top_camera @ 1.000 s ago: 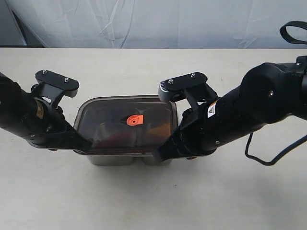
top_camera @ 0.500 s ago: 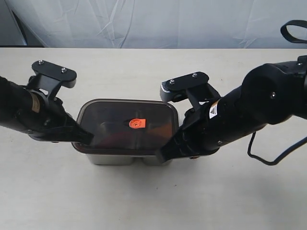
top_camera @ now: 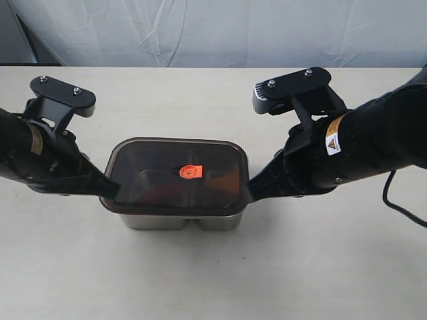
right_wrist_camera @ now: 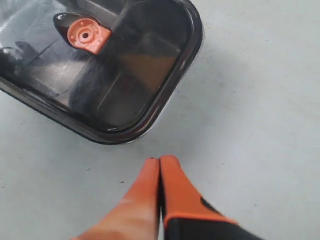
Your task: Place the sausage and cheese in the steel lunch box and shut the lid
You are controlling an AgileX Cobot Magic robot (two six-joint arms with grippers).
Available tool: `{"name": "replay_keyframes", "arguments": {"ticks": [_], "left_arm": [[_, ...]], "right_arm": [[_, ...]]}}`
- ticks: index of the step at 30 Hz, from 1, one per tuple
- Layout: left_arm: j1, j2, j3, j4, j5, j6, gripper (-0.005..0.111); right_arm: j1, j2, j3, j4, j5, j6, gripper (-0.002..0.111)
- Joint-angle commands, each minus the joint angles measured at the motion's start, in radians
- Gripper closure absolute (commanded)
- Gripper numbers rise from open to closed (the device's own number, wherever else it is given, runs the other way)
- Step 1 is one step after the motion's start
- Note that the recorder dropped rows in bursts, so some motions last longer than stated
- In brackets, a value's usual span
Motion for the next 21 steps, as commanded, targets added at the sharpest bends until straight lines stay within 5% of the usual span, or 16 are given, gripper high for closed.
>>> {"name": "replay_keyframes", "arguments": {"ticks": [1,21], "left_arm": [[-0.001,0.039,-0.003,0.013,-0.007,-0.016,0.106],[-0.001,0.098,-0.003,0.009,-0.067,-0.016,0.106]], "right_arm": [[-0.006,-0.012,-0.004,-0.023,0.025,0.017,0.108],[-0.006,-0.012,-0.004,-0.023,0.031,0.02,0.108]]}}
